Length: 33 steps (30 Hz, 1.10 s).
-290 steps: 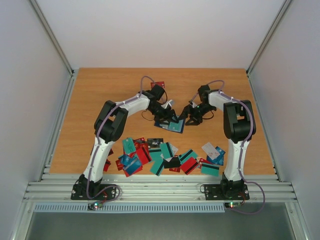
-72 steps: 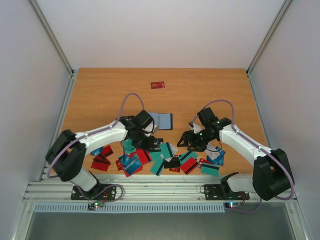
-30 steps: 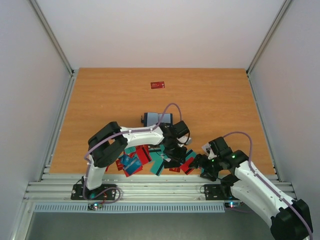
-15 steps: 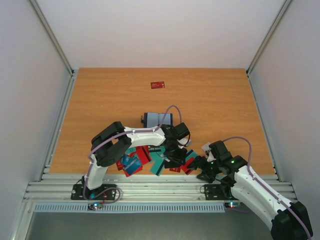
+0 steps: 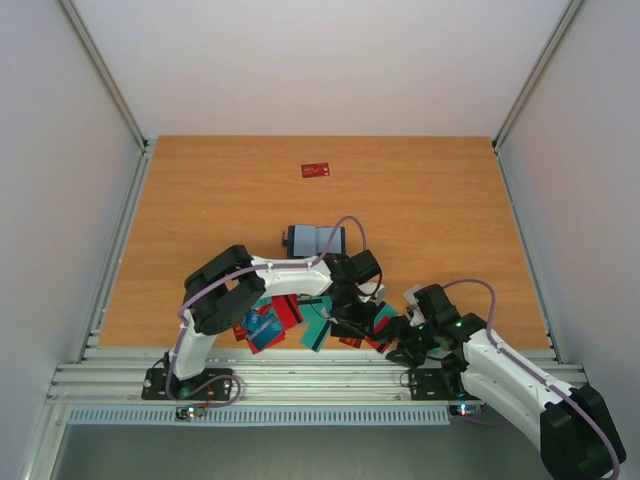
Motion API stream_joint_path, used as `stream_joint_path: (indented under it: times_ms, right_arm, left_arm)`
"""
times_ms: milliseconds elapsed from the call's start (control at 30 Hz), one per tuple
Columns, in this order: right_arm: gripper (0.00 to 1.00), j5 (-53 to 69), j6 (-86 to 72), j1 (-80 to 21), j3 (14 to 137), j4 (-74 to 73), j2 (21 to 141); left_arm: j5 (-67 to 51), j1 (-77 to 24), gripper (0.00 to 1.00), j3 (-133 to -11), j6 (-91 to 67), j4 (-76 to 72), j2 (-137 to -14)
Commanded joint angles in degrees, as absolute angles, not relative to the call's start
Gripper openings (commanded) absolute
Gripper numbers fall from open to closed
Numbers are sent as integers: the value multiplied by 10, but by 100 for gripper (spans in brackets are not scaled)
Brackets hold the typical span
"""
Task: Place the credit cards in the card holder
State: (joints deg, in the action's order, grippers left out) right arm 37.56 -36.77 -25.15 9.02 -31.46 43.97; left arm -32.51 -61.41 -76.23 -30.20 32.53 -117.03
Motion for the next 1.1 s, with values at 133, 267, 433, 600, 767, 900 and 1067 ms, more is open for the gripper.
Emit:
stream_joint_path:
  times_ms: [133,267,433,600,767,900,1067]
  right_arm:
    - [50,375,-372,-251,80,-224,472]
    - [39,377,-371,-251,80,-213,485]
    - [29,378,-369,-251,86,-216,494]
    - [26,375,-362,-251,97,-240,487]
    - [24,370,-349,-251,116,-278,465]
    - [24,368,-331,-251,137,-303,460]
    - [24,368,-311,-251,159,-322,467]
  left_arm:
    - [-372,-620,25,-754,-307,296,-1193]
    - [-384,-620,23,-753,-307,291,-1197]
    - [-392,-620,23,-753,-305,289,-1202]
    - [-399,-620,22,-752,-306,287,-1206]
    - [-410,-620,22,-751,-309,279,-1205]
    - [-419,-620,21,-753,-313,274,-1209]
    - [-428,-620,21,-756,-316,269,-1212]
